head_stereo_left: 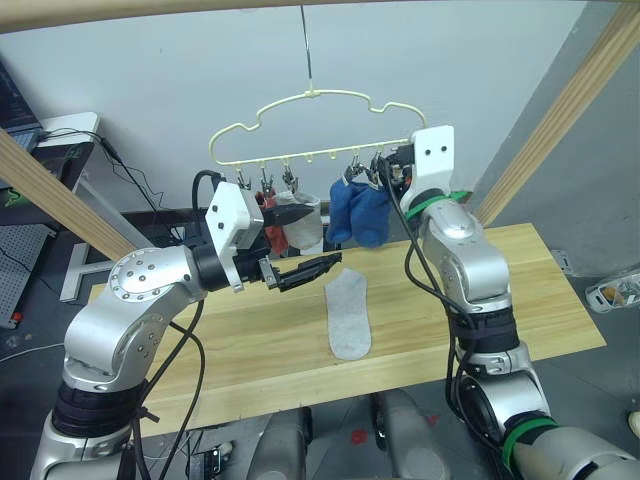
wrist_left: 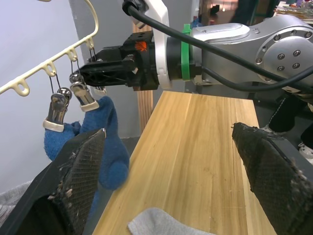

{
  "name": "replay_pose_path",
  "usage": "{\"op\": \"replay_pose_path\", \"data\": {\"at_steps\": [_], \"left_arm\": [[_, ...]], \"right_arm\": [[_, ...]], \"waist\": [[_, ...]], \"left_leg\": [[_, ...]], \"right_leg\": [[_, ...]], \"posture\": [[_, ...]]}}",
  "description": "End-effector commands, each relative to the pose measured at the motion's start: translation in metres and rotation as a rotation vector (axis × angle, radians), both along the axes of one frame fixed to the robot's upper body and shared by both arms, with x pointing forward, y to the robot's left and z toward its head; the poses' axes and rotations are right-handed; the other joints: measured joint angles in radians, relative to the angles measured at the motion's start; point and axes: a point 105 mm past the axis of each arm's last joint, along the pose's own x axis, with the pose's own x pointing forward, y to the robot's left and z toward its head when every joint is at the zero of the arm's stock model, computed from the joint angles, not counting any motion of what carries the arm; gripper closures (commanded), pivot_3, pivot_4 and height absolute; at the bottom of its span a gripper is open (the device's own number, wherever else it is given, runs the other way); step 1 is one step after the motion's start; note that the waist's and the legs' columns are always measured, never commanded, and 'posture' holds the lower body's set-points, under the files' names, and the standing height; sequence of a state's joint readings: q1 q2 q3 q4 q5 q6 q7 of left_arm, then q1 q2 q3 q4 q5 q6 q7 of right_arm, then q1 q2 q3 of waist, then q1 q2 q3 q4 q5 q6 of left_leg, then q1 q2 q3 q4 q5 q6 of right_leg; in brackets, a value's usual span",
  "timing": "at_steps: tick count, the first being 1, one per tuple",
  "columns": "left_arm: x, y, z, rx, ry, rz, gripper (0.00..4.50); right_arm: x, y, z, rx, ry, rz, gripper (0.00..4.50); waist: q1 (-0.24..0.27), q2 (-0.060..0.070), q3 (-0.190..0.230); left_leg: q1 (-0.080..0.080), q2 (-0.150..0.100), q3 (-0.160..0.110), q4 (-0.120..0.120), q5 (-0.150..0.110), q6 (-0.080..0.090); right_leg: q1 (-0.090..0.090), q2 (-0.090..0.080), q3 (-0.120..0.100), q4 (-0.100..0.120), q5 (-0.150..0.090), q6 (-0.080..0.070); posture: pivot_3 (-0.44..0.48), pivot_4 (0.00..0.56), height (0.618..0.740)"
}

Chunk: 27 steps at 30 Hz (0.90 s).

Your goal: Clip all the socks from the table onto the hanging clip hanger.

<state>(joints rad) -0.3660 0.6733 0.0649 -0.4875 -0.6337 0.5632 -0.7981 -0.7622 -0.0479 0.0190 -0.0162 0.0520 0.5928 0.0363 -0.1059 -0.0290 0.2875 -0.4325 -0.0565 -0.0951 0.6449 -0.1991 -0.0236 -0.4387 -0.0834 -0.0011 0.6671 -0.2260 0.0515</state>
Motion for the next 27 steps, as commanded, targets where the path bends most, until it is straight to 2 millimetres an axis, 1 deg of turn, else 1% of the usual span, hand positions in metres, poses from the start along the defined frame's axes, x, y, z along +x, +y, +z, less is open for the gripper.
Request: {"op": "replay_pose_path", "data": {"at_steps": [1, 12, 20, 22, 24, 27], "left_arm": [[-0.0039, -0.0015, 0.0051, 0.001, -0.032, -0.01, 0.07], [-0.0059, 0.0, 0.003, 0.006, -0.027, -0.002, 0.07], [-0.007, -0.0002, 0.0006, 0.01, -0.022, -0.003, 0.07], [-0.0069, -0.0005, -0.0002, 0.011, -0.021, -0.005, 0.07], [-0.0067, -0.0013, -0.0004, 0.011, -0.02, -0.008, 0.07], [-0.0068, -0.002, -0.0007, 0.01, -0.019, -0.01, 0.07]], "right_arm": [[-0.0016, 0.002, 0.0176, 0.039, -0.063, -0.001, 1.91], [0.0015, 0.0116, 0.0178, 0.116, -0.036, 0.027, 1.91], [-0.0025, 0.0051, 0.0161, 0.1, -0.041, -0.026, 1.91], [-0.0046, 0.0039, 0.0144, 0.091, -0.038, -0.039, 2.31], [-0.0063, 0.004, 0.0124, 0.085, -0.03, -0.044, 2.82], [-0.0081, 0.0047, 0.0112, 0.082, -0.025, -0.047, 2.82]], "waist": [[0.0, 0.0, 0.0], [0.0, 0.0, 0.0], [0.001, 0.0, 0.0], [0.001, 0.0, 0.0], [0.001, 0.0, 0.0], [0.0, 0.0, 0.0]], "left_leg": [[0.0, 0.0, 0.0, 0.0, 0.0, 0.0], [0.0, 0.0, 0.0, 0.0, 0.0, 0.0], [0.0, 0.0, 0.0, 0.0, 0.0, 0.0], [0.0, 0.0, 0.0, 0.0, 0.0, 0.0], [0.0, 0.0, 0.0, 0.0, 0.0, 0.0], [0.0, 0.0, 0.0, 0.0, 0.0, 0.0]], "right_leg": [[0.0, 0.0, 0.0, 0.0, 0.0, 0.0], [0.0, 0.0, 0.0, 0.0, 0.0, 0.0], [-0.001, 0.0, 0.001, 0.0, 0.0, 0.0], [-0.001, 0.0, 0.0, 0.001, 0.0, 0.0], [-0.001, 0.0, 0.001, 0.001, 0.0, 0.0], [-0.001, 0.0, 0.001, 0.002, 0.0, 0.0]], "posture": [[-0.131, 0.237, 0.74], [-0.119, 0.235, 0.74], [-0.13, 0.234, 0.74], [-0.133, 0.236, 0.74], [-0.134, 0.237, 0.74], [-0.135, 0.24, 0.74]]}}
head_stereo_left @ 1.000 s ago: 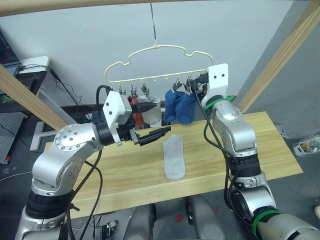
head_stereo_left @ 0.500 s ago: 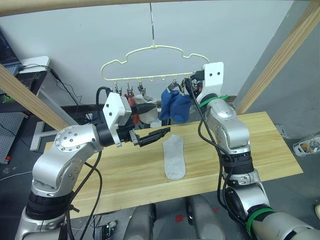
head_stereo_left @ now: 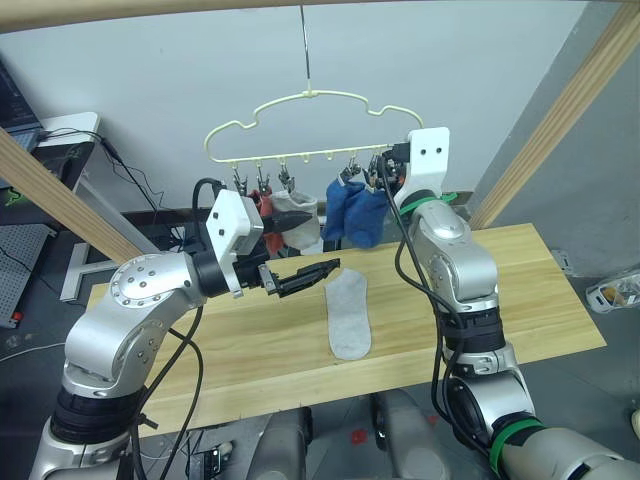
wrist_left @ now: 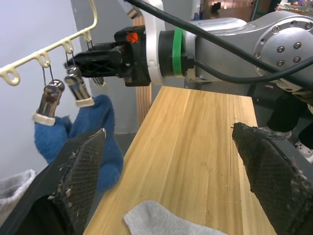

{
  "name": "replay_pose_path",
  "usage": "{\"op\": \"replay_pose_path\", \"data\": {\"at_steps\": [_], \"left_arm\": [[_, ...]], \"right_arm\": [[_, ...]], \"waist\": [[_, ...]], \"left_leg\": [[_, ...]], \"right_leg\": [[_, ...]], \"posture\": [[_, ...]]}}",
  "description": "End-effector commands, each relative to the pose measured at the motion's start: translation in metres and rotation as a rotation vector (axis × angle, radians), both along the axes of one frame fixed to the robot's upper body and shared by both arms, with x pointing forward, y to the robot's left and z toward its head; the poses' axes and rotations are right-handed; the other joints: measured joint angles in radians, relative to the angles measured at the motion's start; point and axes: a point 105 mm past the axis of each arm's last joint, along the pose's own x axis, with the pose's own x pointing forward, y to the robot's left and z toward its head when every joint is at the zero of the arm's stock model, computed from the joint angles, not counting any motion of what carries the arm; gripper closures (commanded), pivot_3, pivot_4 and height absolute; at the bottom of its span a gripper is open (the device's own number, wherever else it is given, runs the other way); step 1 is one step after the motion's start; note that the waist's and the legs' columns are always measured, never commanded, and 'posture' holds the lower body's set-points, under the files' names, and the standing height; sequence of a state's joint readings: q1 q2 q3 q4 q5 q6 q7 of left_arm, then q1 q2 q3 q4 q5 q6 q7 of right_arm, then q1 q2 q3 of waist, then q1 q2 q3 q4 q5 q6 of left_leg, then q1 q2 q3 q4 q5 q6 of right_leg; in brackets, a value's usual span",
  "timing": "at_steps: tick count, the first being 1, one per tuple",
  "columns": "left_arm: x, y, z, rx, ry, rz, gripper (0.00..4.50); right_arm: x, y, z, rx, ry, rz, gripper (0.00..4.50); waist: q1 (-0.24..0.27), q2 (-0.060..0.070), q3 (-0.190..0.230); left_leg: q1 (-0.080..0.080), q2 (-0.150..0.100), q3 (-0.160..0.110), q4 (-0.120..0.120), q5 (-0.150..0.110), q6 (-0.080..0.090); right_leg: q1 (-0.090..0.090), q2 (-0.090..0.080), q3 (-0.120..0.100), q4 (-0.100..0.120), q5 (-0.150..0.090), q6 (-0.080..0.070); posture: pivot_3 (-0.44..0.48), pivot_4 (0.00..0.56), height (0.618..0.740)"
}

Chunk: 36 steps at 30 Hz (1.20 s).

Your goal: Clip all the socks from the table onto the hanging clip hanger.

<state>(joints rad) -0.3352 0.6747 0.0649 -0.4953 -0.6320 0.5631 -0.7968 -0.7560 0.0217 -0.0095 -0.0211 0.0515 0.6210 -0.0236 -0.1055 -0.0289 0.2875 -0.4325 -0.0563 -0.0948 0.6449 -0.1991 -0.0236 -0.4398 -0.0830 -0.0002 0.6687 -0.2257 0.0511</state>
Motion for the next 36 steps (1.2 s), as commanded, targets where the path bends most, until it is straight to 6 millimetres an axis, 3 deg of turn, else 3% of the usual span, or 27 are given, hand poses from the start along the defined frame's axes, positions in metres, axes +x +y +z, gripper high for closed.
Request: {"op": "replay_pose_path", "data": {"at_steps": [1, 14, 36], "left_arm": [[-0.005, -0.004, 0.006, 0.006, -0.041, -0.018, 0.07], [-0.006, -0.005, 0.004, 0.003, -0.036, -0.017, 0.07], [-0.005, -0.005, 0.003, 0.006, -0.03, -0.015, 0.07]], "right_arm": [[-0.008, 0.0, 0.017, 0.008, -0.066, -0.016, 2.82], [-0.009, -0.004, 0.019, 0.004, -0.074, -0.038, 2.82], [-0.002, 0.008, 0.027, 0.005, -0.109, 0.02, 2.82]], "waist": [[0.0, 0.0, 0.0], [-0.002, 0.0, 0.0], [-0.004, 0.0, 0.0]], "left_leg": [[0.0, 0.0, 0.0, 0.0, 0.0, 0.0], [0.003, 0.0, 0.004, 0.0, 0.0, 0.0], [0.006, 0.003, 0.011, 0.0, 0.0, 0.0]], "right_leg": [[0.0, 0.0, 0.0, 0.001, 0.0, 0.0], [-0.001, 0.001, 0.006, 0.006, 0.0, 0.0], [-0.001, 0.004, 0.013, 0.006, 0.0, 0.0]], "posture": [[-0.135, 0.241, 0.74], [-0.14, 0.243, 0.74], [-0.132, 0.244, 0.74]]}}
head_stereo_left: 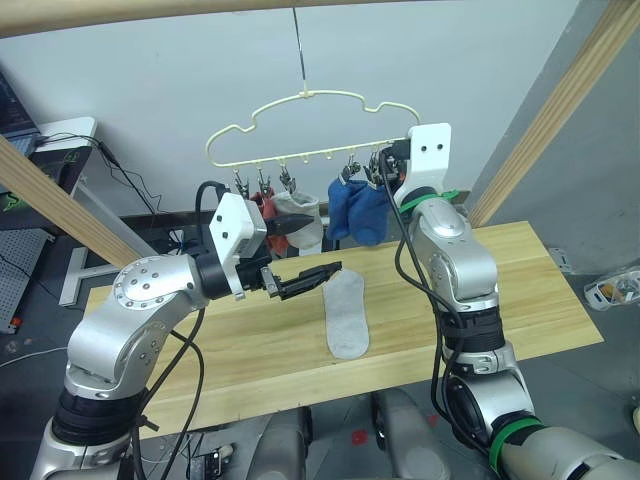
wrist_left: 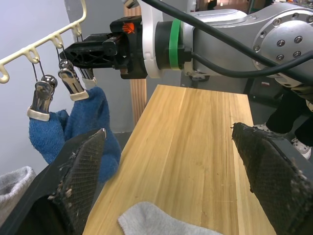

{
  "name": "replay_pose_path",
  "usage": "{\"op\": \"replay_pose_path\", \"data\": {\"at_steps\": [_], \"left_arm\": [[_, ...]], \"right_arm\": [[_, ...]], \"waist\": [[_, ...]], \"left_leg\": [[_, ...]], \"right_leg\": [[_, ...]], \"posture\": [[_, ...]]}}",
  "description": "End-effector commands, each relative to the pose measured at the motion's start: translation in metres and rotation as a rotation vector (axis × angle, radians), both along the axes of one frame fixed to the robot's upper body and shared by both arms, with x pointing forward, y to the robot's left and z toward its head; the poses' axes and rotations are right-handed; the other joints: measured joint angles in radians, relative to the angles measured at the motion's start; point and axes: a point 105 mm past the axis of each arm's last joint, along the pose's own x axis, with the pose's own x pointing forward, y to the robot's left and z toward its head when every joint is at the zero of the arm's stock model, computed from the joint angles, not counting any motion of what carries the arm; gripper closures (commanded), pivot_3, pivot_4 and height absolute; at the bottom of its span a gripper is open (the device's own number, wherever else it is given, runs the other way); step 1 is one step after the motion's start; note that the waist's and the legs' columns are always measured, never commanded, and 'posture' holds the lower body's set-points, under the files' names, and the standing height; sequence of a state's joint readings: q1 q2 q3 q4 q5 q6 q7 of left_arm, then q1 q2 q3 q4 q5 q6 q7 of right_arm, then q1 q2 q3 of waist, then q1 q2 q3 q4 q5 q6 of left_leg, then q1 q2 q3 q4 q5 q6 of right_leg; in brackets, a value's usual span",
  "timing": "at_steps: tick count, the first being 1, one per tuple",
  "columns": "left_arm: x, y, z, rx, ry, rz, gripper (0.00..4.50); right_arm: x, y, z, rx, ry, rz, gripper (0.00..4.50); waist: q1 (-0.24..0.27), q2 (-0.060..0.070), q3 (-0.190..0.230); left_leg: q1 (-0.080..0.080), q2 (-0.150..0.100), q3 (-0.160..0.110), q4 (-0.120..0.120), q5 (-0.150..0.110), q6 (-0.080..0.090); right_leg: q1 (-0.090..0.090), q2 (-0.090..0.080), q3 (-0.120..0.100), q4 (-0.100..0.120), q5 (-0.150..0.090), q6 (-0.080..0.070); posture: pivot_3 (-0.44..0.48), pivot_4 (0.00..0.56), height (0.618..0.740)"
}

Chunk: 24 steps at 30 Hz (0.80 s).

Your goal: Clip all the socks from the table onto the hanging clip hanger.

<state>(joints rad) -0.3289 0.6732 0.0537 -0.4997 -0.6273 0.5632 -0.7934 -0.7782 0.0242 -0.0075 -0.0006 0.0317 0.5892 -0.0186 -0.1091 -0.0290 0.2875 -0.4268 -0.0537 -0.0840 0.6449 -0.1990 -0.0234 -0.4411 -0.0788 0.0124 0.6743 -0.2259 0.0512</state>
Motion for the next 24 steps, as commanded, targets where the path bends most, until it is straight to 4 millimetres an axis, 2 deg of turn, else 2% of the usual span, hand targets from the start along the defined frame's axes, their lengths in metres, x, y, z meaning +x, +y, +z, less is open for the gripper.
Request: {"op": "replay_pose_path", "data": {"at_steps": [1, 5, 12, 18, 21, 24], "left_arm": [[-0.005, -0.003, 0.006, 0.0, -0.037, -0.011, 0.07], [-0.005, -0.003, 0.006, 0.001, -0.035, -0.009, 0.07], [-0.006, -0.001, 0.004, -0.005, -0.022, 0.004, 0.07], [-0.003, 0.003, -0.001, -0.003, 0.001, 0.056, 0.07], [0.008, 0.018, -0.022, 0.062, 0.049, 0.189, 0.03], [0.01, 0.025, -0.036, 0.107, 0.08, 0.244, 0.03]], "right_arm": [[-0.003, 0.006, 0.019, 0.014, -0.072, 0.022, 2.82], [-0.003, 0.006, 0.018, 0.007, -0.07, 0.019, 2.82], [-0.003, 0.005, 0.018, 0.003, -0.072, 0.013, 4.49], [-0.005, 0.004, 0.021, 0.002, -0.081, 0.014, 4.49], [-0.007, 0.002, 0.025, -0.008, -0.091, 0.017, 4.5], [-0.009, 0.002, 0.028, -0.016, -0.099, 0.02, 4.5]], "waist": [[0.0, 0.0, 0.0], [0.0, 0.0, 0.0], [0.0, 0.0, 0.0], [0.0, 0.0, 0.0], [-0.002, 0.0, 0.0], [-0.001, 0.0, 0.0]], "left_leg": [[0.0, 0.0, 0.0, 0.0, 0.0, 0.0], [0.0, 0.001, 0.0, 0.0, 0.0, 0.0], [0.0, 0.005, 0.001, 0.0, 0.0, 0.0], [0.001, 0.011, 0.003, 0.0, 0.0, 0.0], [0.002, 0.012, 0.004, -0.001, 0.0, 0.0], [0.002, 0.013, 0.003, -0.001, 0.0, 0.0]], "right_leg": [[0.0, 0.0, 0.0, 0.0, 0.0, 0.0], [0.0, 0.001, 0.001, 0.0, 0.0, 0.0], [0.0, 0.005, 0.002, -0.001, 0.0, 0.0], [0.0, 0.011, 0.001, -0.002, 0.002, -0.004], [0.0, 0.012, 0.003, -0.002, 0.002, -0.004], [0.0, 0.013, 0.003, -0.002, 0.002, -0.004]], "posture": [[-0.131, 0.245, 0.74], [-0.129, 0.245, 0.74], [-0.129, 0.245, 0.74], [-0.132, 0.25, 0.74], [-0.132, 0.259, 0.74], [-0.137, 0.269, 0.74]]}}
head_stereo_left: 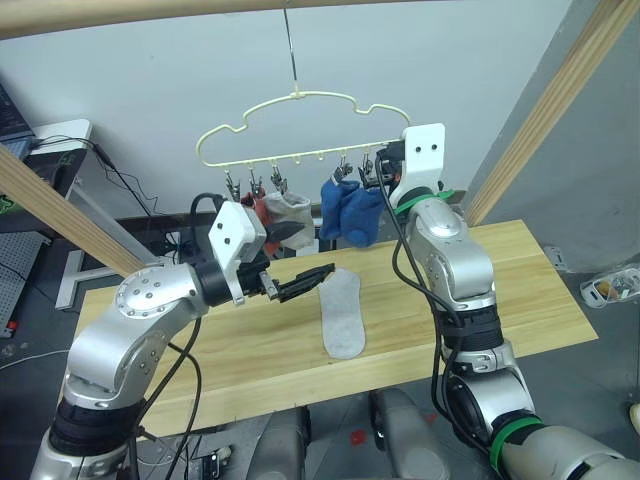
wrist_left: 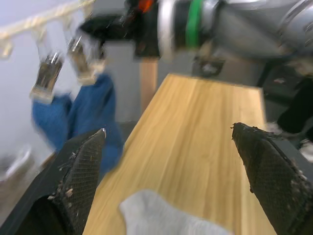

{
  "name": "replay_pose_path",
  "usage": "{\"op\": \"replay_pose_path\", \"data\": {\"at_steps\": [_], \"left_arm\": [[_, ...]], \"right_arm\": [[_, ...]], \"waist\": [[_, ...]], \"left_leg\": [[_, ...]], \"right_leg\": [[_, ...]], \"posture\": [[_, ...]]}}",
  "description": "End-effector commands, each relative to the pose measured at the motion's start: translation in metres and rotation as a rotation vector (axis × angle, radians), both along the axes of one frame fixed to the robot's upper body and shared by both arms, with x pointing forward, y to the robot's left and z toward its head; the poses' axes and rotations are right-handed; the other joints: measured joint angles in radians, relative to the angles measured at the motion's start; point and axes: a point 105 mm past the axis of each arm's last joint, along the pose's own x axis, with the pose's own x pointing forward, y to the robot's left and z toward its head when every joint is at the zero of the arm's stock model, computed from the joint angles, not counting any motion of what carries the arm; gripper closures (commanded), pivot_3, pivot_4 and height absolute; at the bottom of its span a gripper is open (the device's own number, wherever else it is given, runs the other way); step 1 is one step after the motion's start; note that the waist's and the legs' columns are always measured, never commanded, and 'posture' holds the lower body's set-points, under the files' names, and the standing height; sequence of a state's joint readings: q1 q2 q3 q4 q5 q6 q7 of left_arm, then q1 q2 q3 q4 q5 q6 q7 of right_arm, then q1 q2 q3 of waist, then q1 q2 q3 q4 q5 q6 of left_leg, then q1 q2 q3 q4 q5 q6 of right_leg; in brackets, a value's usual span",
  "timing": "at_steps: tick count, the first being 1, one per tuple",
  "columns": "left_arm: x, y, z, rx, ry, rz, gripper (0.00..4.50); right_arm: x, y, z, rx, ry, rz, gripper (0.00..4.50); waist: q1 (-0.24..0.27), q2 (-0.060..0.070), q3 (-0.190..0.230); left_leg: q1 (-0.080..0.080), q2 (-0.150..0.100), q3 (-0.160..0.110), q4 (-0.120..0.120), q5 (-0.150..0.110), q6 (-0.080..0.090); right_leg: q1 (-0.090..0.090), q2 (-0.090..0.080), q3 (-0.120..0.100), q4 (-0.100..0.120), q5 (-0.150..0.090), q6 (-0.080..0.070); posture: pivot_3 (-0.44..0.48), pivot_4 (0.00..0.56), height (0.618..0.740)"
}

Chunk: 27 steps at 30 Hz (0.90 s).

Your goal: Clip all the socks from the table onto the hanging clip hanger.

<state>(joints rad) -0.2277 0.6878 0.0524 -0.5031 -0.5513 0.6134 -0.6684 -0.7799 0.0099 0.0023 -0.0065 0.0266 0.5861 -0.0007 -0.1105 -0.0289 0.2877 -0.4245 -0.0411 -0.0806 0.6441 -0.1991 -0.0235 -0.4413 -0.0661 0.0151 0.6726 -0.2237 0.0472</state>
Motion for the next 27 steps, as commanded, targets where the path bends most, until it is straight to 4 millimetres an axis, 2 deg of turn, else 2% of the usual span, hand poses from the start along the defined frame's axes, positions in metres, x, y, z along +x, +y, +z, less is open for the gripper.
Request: {"op": "replay_pose_path", "data": {"at_steps": [1, 9, 15, 26, 27], "left_arm": [[0.0, 0.007, -0.011, 0.064, 0.005, 0.062, 0.03], [-0.003, 0.008, -0.062, 0.091, 0.166, 0.155, 0.03], [0.021, -0.003, -0.089, 0.04, 0.232, 0.295, 0.03], [0.05, -0.044, -0.134, 0.007, 0.357, 0.287, 0.03], [0.052, -0.047, -0.136, 0.003, 0.361, 0.285, 0.22]], "right_arm": [[-0.009, 0.002, 0.026, 0.002, -0.087, 0.01, 4.5], [-0.02, 0.002, 0.036, -0.026, -0.094, 0.019, 4.5], [-0.025, 0.0, 0.037, -0.044, -0.069, 0.019, 4.5], [-0.028, -0.005, 0.037, -0.069, -0.047, 0.019, 4.5], [-0.029, -0.005, 0.037, -0.069, -0.047, 0.02, 4.5]], "waist": [[0.0, 0.0, 0.0], [-0.003, 0.004, 0.01], [-0.004, 0.003, 0.036], [-0.005, 0.002, 0.077], [-0.006, 0.002, 0.079]], "left_leg": [[0.0, 0.0, 0.0, 0.0, 0.0, 0.0], [-0.001, 0.001, 0.001, -0.002, 0.0, 0.0], [-0.002, 0.002, 0.002, -0.003, 0.0, 0.0], [-0.003, 0.002, 0.003, -0.003, -0.001, 0.0], [-0.004, 0.002, 0.003, -0.003, -0.001, 0.0]], "right_leg": [[0.0, 0.0, 0.0, 0.0, 0.0, 0.0], [0.0, 0.0, 0.0, -0.007, 0.0, 0.001], [0.0, 0.001, 0.0, -0.009, 0.0, 0.002], [-0.001, 0.0, 0.0, -0.011, 0.0, 0.003], [-0.001, 0.0, 0.0, -0.012, 0.001, 0.003]], "posture": [[-0.141, 0.279, 0.74], [-0.177, 0.346, 0.74], [-0.211, 0.398, 0.74], [-0.261, 0.445, 0.74], [-0.27, 0.449, 0.74]]}}
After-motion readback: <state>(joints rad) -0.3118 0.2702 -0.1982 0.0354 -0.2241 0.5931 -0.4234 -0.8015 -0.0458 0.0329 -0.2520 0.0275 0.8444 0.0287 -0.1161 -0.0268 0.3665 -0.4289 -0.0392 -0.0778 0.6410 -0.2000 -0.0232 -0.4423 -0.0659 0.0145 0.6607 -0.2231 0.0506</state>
